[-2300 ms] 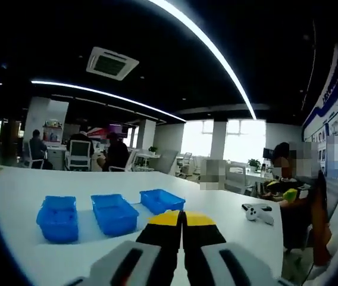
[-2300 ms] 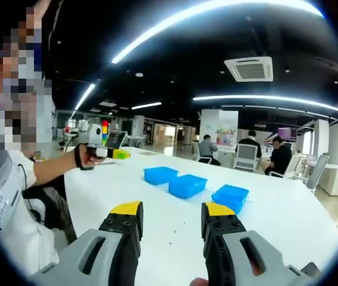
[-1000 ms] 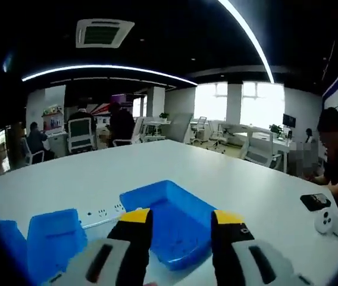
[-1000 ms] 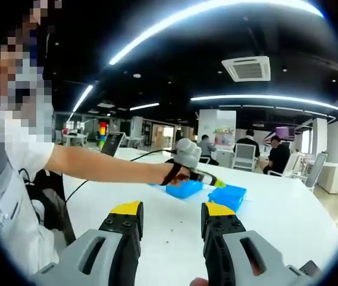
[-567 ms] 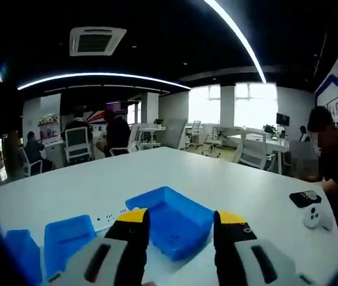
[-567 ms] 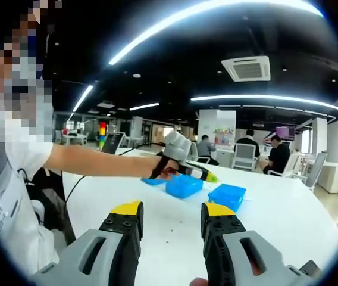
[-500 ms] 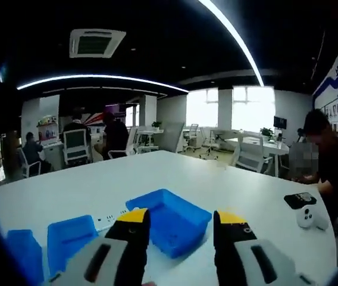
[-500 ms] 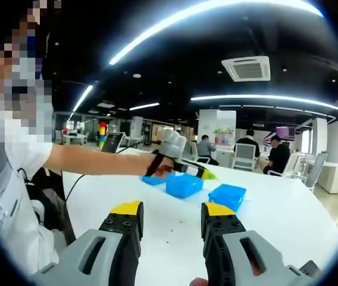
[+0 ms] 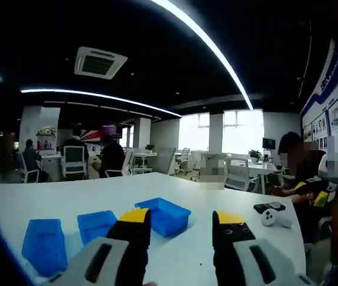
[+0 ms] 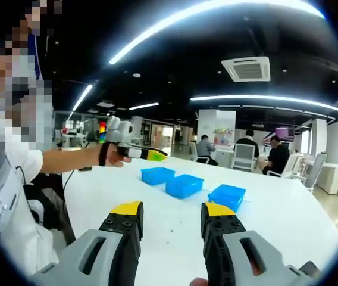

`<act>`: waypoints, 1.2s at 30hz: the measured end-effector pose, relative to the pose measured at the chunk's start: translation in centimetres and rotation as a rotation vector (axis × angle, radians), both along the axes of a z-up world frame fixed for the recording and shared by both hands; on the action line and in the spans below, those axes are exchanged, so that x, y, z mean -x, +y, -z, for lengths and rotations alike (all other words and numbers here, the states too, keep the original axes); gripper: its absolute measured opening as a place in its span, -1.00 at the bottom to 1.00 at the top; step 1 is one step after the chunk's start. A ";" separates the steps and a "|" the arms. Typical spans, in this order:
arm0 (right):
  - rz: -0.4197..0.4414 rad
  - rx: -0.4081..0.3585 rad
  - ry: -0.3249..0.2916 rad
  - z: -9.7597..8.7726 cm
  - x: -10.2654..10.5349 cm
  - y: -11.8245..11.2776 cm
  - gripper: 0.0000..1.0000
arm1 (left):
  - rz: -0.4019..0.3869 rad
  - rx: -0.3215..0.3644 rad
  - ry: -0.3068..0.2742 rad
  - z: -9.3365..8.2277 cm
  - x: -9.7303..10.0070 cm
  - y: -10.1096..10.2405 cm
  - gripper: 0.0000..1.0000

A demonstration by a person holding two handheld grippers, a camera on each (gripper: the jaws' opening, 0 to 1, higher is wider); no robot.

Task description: Pick up the resistors one by one and place each resistor into its matching bin, sorting the parts by color and model until every resistor is separated into the correct bin for its type

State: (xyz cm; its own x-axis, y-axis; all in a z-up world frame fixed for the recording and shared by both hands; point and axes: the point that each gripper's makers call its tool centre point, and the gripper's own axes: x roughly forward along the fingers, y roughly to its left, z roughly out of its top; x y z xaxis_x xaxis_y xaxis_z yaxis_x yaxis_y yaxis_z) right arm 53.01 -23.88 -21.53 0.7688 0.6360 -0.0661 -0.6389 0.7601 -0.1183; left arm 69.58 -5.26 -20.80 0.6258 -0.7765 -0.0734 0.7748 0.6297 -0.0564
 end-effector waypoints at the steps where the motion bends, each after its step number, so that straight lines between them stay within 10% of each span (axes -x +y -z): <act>1: -0.001 0.000 -0.002 0.0 0.0 0.0 -0.19 | -0.006 0.004 -0.006 0.2 0.7 0.9 -0.15; 8: 0.002 -0.001 0.008 0.3 -0.2 0.0 -0.19 | -0.041 0.008 -0.029 2.4 5.3 6.2 -0.14; 20: 0.005 -0.002 0.014 -0.1 -0.7 -0.6 -0.19 | -0.081 0.027 -0.019 4.2 8.9 9.4 -0.12; 36: 0.010 -0.006 0.009 -0.2 -0.5 -0.8 -0.19 | 0.032 -0.106 0.139 3.9 7.4 3.9 -0.50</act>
